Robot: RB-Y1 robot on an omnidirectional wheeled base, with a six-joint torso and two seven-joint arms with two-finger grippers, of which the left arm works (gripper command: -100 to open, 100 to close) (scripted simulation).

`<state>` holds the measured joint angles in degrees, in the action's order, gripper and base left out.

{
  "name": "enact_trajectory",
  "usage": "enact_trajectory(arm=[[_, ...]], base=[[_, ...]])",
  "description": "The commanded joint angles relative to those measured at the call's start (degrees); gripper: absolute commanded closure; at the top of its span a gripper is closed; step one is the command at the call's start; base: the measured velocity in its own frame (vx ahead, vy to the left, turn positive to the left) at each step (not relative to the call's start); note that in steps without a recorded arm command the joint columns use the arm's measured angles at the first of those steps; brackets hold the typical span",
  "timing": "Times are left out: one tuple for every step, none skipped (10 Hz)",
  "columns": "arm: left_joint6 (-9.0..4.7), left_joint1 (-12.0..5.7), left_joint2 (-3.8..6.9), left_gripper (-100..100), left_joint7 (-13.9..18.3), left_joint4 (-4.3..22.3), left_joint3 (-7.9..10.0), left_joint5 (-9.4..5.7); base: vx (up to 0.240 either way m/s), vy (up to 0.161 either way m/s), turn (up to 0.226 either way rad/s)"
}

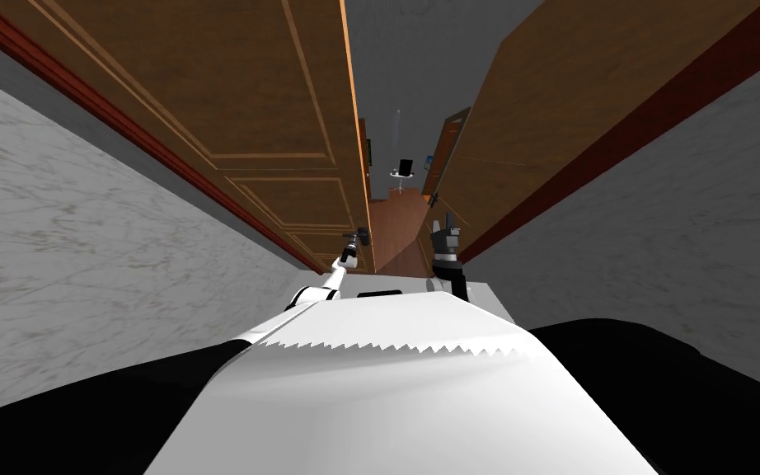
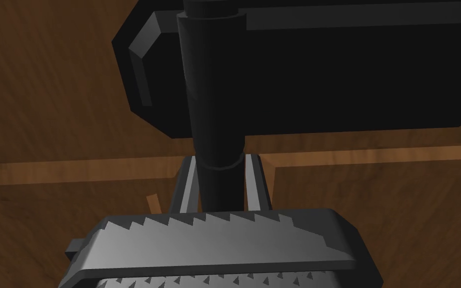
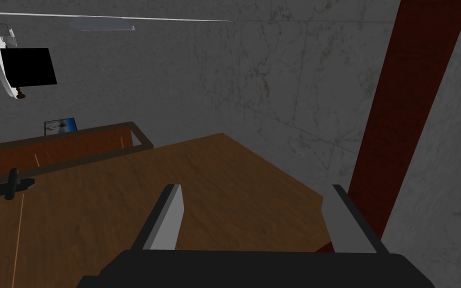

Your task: Push the door open

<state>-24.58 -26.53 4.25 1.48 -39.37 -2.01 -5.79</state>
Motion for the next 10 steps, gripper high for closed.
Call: enact_trajectory(arm=[[-1.61,-1.59,0.49,100,0.03,2.09,0.61,-0.21],[-1.65,-1.53,0.84,100,-0.20,2.19,1.31,-0.41],[-1.68,-1.49,1.10,100,-0.36,2.26,1.84,-0.55],[-1.68,-1.49,1.10,100,-0.36,2.26,1.84,-0.55],[-1.73,-1.41,1.52,100,-0.65,2.39,2.74,-0.81],[-1.77,-1.36,1.80,100,-0.85,2.48,3.37,-0.99],[-1.81,-1.31,2.10,100,-1.07,2.57,4.05,-1.18],[-1.85,-1.25,2.40,100,-1.29,2.67,4.75,-1.37],[-1.85,-1.25,2.40,100,-1.29,2.67,4.75,-1.37],[-1.91,-1.16,2.87,100,-1.63,2.82,5.83,-1.68]], base=[[0.131,-0.059,0.028],[0.126,-0.052,0.029],[0.178,-0.095,0.035],[0.143,-0.072,0.036],[0.159,-0.074,0.046],[0.210,-0.097,0.047],[0.199,-0.116,0.081],[0.198,-0.170,0.070],[0.130,-0.104,0.067],[0.152,-0.088,0.034]])
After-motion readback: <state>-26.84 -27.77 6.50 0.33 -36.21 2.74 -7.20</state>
